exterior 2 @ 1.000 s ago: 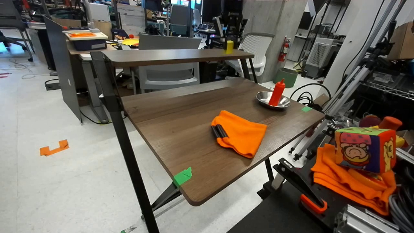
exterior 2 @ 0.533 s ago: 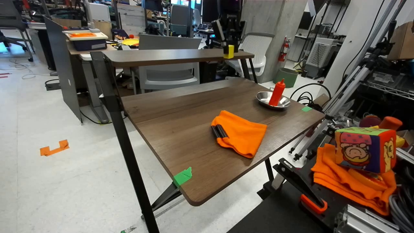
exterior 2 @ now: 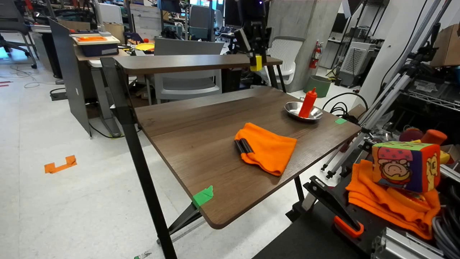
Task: Move the yellow object to the left
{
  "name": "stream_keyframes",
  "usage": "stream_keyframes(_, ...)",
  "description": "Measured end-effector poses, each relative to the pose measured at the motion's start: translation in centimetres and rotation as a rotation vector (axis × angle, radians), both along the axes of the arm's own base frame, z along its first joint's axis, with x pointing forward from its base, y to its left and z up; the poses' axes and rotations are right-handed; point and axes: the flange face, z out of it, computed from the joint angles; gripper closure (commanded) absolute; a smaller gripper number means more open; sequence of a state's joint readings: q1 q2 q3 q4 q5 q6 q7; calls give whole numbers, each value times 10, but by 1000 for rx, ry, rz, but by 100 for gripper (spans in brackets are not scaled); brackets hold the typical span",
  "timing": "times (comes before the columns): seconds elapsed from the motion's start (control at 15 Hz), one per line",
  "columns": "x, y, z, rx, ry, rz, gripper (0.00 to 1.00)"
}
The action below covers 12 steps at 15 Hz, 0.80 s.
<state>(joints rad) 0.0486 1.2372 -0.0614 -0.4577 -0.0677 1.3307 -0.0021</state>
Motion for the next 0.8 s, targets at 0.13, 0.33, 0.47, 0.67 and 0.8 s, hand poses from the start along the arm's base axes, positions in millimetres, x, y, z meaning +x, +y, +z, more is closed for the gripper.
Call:
stream_keyframes(0.13, -7, 2, -5, -8, 51, -17, 83)
stream_keyframes(0.33, -16, 1, -14, -21, 121, -45, 83)
stream_keyframes(0.47, -20, 1, -24, -28, 154, -53, 83)
stream_keyframes(0.67, -23, -1, -43, -47, 183, -51, 83)
stream_keyframes(0.8, -26, 0, -58, -61, 203, -47, 83)
